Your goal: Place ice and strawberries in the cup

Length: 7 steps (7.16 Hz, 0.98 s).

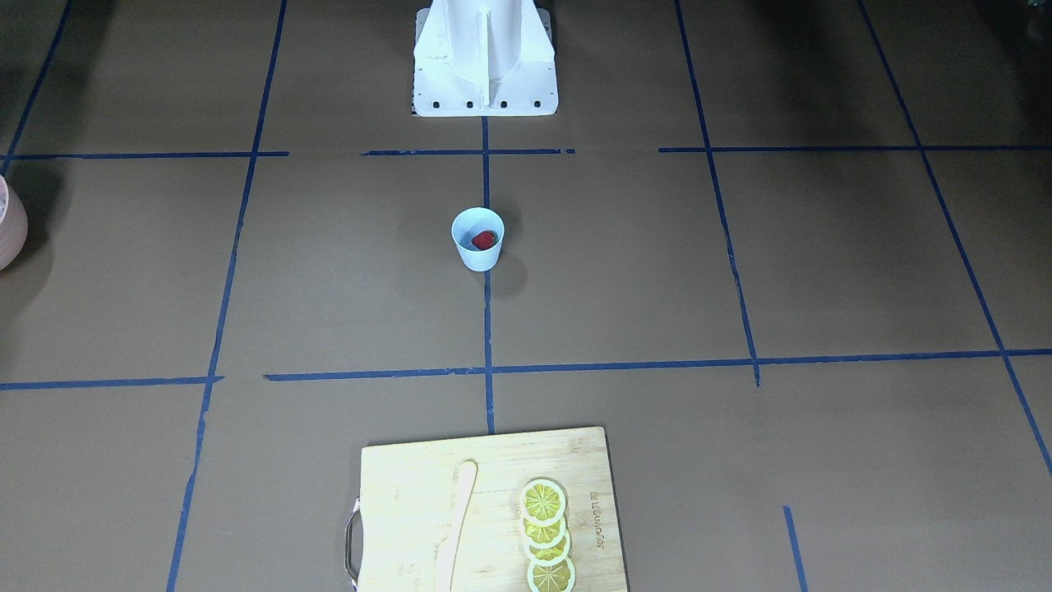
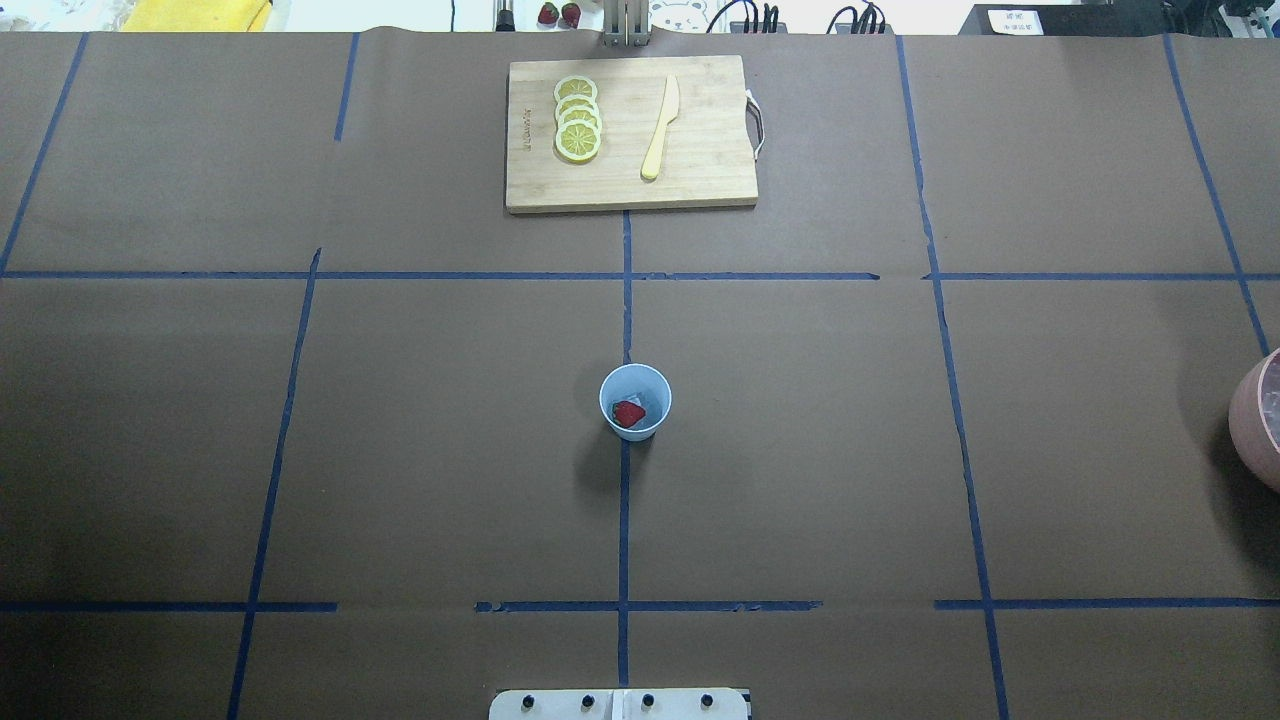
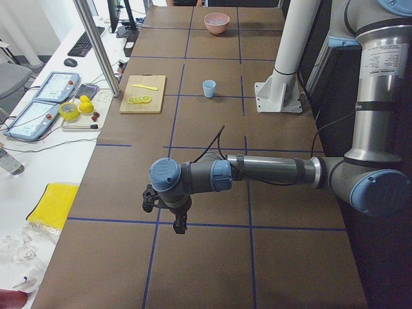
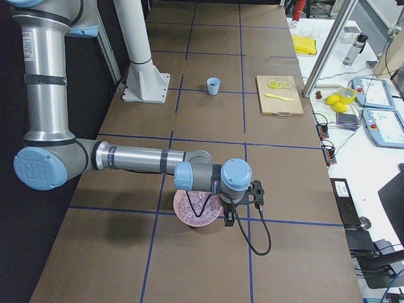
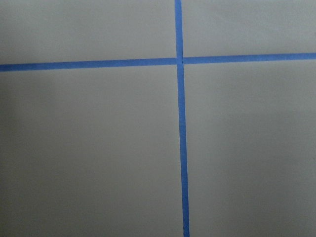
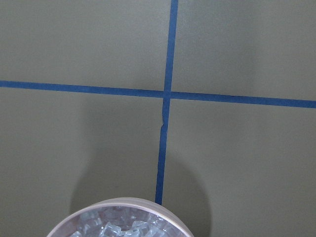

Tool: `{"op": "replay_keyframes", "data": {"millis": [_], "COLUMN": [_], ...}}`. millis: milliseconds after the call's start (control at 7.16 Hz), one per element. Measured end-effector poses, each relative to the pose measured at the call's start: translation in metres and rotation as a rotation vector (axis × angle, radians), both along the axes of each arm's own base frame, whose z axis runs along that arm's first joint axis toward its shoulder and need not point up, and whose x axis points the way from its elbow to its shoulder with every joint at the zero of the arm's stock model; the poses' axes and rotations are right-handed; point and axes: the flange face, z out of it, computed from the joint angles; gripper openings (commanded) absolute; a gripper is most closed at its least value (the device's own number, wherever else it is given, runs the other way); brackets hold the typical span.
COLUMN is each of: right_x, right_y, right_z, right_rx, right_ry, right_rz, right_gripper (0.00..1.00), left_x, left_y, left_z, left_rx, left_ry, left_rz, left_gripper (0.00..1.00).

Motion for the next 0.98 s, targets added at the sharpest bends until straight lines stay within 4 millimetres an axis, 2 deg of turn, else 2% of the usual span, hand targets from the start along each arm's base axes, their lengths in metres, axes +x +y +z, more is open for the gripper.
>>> {"op": "replay_keyframes", "data": {"millis": [419,838,978], "right_x": [0.002,0.003,0.003], "right_y": [0.0,0.0,0.0], "right_z": [0.0,0.0,0.0], "right_rx": [0.0,0.0,-0.001], "right_ry": [0.003,0.003,0.003], "right_rz": [0.003,0.006,0.006], "right_gripper": [1.0,1.0,1.0], "left_x": [-0.02,-0.02,-0.018], "left_y": [-0.006,-0.005,-0.006], "left_z": [-0.001,0.033,0.037], "left_rx": [-0.018,-0.06,-0.064], "left_ry": [-0.072,-0.09,-0.088], "left_rz": [-0.067,-0.109,-0.11], "left_gripper": [1.0,1.0,1.0]}}
